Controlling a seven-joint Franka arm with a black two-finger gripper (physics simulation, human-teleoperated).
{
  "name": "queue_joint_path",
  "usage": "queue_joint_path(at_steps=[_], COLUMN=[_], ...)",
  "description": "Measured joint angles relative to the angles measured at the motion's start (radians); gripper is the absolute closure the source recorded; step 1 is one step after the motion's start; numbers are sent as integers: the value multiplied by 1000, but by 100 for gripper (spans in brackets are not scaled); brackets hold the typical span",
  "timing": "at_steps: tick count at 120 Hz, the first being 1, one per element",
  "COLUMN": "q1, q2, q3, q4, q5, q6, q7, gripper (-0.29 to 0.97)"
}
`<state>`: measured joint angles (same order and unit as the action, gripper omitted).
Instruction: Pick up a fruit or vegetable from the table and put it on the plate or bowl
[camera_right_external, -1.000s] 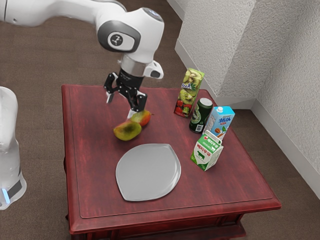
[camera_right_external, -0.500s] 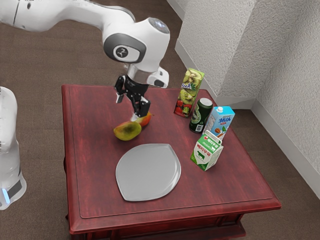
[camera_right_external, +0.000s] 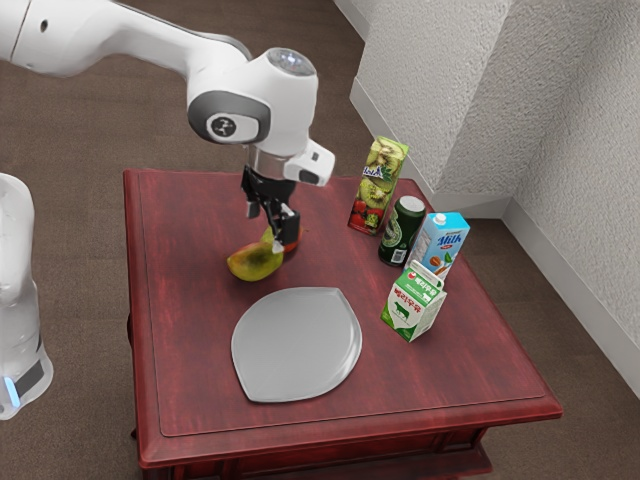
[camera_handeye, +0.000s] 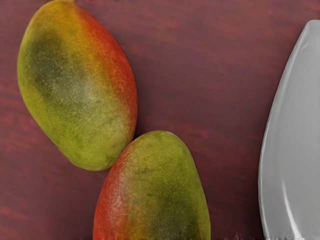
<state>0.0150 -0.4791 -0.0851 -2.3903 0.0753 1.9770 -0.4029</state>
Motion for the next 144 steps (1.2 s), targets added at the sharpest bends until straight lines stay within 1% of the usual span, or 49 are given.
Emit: queue_joint_path(at_steps=[10,24,44,75,95,112,144], q1=[-3,-6,0,19,20,44,44], q2=[-22,-32,-32,-27,-23,-8,23], q3=[1,1,4,27,28,28,21], q4=[-20,-65,-75,-86,-87,-87,-86], q5=[-7,-46,-69,-74,-74,-74,-77], q6=[12,23,31,36,56,65,119], q7=[14,30,49,70,81,89,99], gripper=[0,0,0,0,0,0,0])
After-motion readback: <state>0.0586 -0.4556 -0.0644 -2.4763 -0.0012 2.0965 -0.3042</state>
